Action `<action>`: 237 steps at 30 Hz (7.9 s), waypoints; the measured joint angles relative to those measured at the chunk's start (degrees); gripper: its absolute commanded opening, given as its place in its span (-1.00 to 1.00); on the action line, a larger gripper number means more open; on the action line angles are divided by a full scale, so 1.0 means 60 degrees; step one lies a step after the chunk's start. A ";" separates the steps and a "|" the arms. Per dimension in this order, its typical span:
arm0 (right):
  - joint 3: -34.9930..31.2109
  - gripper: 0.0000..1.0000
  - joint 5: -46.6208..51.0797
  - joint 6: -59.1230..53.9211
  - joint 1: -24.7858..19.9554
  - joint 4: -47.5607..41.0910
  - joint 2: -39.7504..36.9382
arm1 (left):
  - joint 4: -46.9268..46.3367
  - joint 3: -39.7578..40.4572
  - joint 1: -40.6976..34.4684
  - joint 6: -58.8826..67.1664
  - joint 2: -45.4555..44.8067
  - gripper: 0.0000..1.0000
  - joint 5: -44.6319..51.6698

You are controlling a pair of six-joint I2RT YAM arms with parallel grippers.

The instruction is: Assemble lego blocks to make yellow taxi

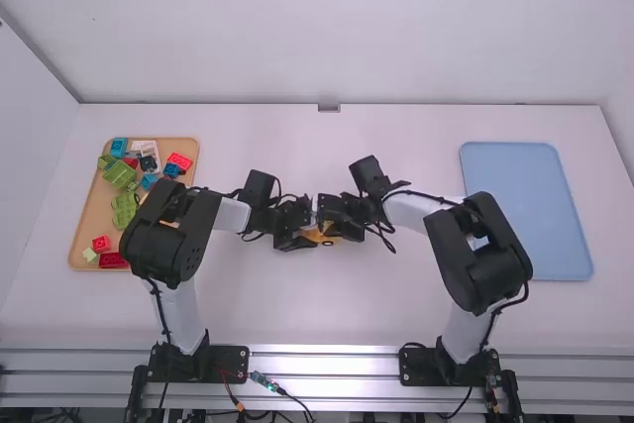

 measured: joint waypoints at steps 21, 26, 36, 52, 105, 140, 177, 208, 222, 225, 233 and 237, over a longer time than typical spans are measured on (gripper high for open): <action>0.0000 -0.42 0.0011 -0.0047 -0.0004 -0.0087 0.0000 | 0.0000 0.0000 0.0000 0.0004 0.0000 -0.97 -0.0015; 0.0000 -0.42 0.0047 -0.0098 -0.0004 -0.0189 0.0000 | -0.0004 0.0000 0.0000 0.0011 0.0000 -0.97 -0.0011; 0.0000 -0.24 0.0047 -0.0076 -0.0058 -0.0248 0.0000 | -0.0018 0.0000 0.0000 0.0033 0.0000 -0.97 -0.0007; 0.0000 0.35 -0.0138 -0.0022 -0.0055 -0.0109 0.0000 | 0.0004 0.0000 0.0004 -0.0004 0.0000 -0.97 -0.0036; -0.0601 -1.00 -0.1490 -0.0255 -0.0969 0.0634 -0.0022 | 0.0004 0.0000 0.0000 0.0000 0.0000 -0.97 -0.0040; -0.0477 -1.00 -0.2827 -0.1020 -0.1268 0.1024 -0.0025 | 0.0000 0.0000 0.0000 0.0000 0.0000 -0.97 -0.0044; -0.0849 -1.00 -0.2339 -0.0277 -0.0852 0.1464 0.0087 | 0.0007 0.0000 0.0000 -0.0036 -0.0004 -0.97 -0.0062; 0.0131 -1.00 -0.2448 -0.0073 -0.0739 0.0710 0.0860 | -0.0018 0.0000 0.0189 -0.0248 -0.0117 -0.97 -0.0368; -0.0725 -1.00 -0.4823 -0.3956 -0.2725 -0.0863 -0.0313 | 0.0000 -0.0004 -0.0025 -0.0186 -0.0113 -0.97 -0.0328; -0.0725 -1.00 -0.5355 -0.4390 -0.3191 -0.1392 -0.0969 | -0.0007 0.0000 -0.0025 -0.0175 -0.0117 -0.97 -0.0306; -0.0659 0.98 -0.4954 -0.3136 -0.3687 -0.1235 -0.2568 | -0.0051 0.0000 -0.0051 -0.0138 -0.0106 -0.96 -0.0226; -0.0652 0.98 -0.4175 -0.1789 -0.3366 -0.0448 -0.2597 | -0.0029 -0.0015 -0.0051 -0.0142 -0.0106 -0.81 -0.0222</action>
